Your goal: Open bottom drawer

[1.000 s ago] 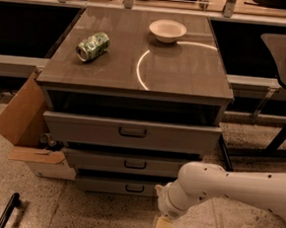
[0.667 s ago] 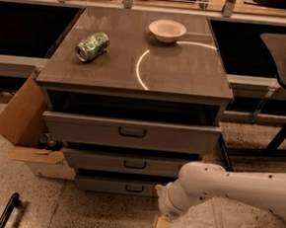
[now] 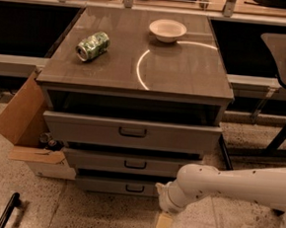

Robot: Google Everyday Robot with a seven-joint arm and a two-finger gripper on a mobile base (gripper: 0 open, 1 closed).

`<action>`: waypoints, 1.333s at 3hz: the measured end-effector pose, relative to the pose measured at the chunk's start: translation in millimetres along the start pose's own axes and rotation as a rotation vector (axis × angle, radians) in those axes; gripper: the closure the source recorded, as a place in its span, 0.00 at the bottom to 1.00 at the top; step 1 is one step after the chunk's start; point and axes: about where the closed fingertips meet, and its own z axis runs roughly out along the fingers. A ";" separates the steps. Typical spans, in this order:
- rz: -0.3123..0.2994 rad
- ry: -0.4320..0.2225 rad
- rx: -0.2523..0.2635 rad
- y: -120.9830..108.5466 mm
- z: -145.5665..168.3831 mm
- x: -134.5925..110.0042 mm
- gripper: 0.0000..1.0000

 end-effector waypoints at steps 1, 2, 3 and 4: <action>-0.042 -0.026 0.007 -24.6 36.8 25.2 0.00; -0.074 -0.081 0.009 -39.6 66.1 41.6 0.00; -0.103 -0.161 0.020 -57.0 94.6 57.5 0.00; -0.096 -0.153 0.026 -63.2 104.4 63.0 0.00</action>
Offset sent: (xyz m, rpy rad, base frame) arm 0.0472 -0.0238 -0.1245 0.1661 -0.0902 0.0875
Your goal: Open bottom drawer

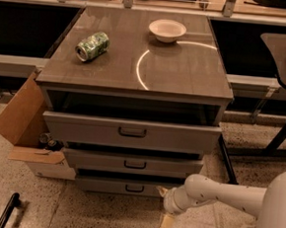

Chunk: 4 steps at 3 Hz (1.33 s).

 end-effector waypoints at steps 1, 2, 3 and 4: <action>-0.021 0.038 0.041 -22.0 19.9 23.6 0.00; -0.028 0.079 0.079 -44.4 39.7 46.2 0.00; -0.028 0.120 0.111 -66.2 59.1 64.5 0.00; -0.014 0.142 0.148 -89.7 76.7 80.5 0.00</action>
Offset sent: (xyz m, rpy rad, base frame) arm 0.0745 -0.0338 -0.0957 -0.1450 -0.1259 -0.0428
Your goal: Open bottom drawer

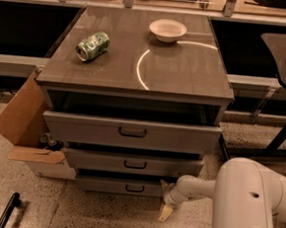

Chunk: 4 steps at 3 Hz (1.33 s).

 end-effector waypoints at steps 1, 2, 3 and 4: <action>0.012 -0.006 0.032 -13.0 7.5 6.0 0.00; 0.028 -0.001 0.044 -25.5 17.5 11.0 0.00; 0.038 0.006 0.029 -30.8 31.7 15.1 0.19; 0.029 -0.004 0.033 -15.0 28.6 15.2 0.50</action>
Offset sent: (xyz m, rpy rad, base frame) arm 0.0481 -0.0103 -0.0255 -0.0027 -0.0408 -0.0732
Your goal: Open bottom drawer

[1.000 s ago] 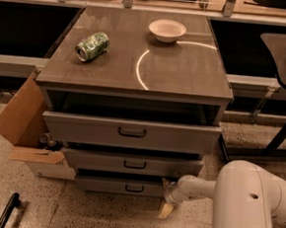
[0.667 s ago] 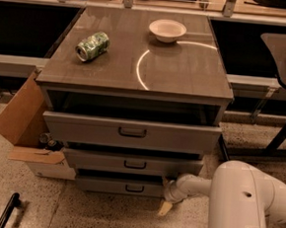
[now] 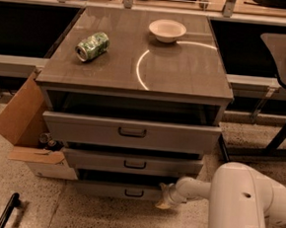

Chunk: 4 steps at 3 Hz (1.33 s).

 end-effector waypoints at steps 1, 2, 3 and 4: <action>-0.001 -0.034 0.033 27.6 -22.8 -1.1 0.73; -0.014 -0.093 0.006 73.9 -38.0 -9.1 0.96; -0.013 -0.144 -0.013 94.9 -38.6 -15.8 1.00; -0.013 -0.144 -0.013 94.9 -38.6 -15.8 1.00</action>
Offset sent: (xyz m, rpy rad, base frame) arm -0.1389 0.0121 0.0458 0.1657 -0.0100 0.0688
